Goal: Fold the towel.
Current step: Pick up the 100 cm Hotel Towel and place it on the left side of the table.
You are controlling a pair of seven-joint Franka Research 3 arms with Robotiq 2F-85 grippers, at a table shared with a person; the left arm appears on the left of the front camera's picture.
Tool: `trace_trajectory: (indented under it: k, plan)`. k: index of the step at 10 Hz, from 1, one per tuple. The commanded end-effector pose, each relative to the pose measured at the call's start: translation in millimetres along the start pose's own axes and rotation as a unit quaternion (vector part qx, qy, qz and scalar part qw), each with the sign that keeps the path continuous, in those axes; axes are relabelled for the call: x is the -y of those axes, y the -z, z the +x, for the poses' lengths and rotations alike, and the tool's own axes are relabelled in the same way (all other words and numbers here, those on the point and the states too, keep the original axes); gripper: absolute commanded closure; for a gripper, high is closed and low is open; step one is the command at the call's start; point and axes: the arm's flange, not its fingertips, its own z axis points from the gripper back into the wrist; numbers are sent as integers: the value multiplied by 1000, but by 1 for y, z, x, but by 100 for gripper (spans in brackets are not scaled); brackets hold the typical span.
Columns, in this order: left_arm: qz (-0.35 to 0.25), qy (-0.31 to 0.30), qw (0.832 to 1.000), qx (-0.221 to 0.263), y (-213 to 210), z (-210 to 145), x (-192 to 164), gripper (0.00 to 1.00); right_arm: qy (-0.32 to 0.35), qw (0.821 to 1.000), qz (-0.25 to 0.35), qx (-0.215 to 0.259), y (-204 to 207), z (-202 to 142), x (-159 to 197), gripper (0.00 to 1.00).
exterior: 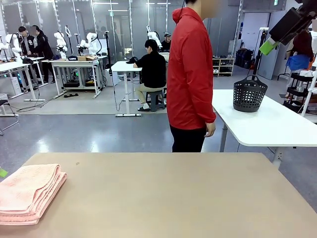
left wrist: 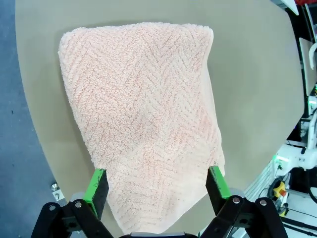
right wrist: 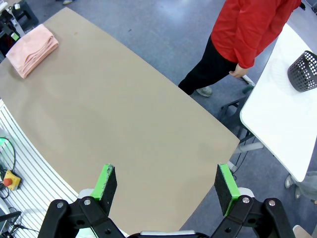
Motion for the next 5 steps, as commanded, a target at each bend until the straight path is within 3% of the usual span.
trace_trajectory:
  k: [1, 5]
  plan:
    - [-1, 6, 1000, 3, -1, 2, -3, 0, -6, 1000, -2, -1, 0, -1, 1, 0]
    - [-1, 6, 1000, 3, -1, 2, -3, 0, -6, 1000, -2, -1, 0, -1, 1, 0]
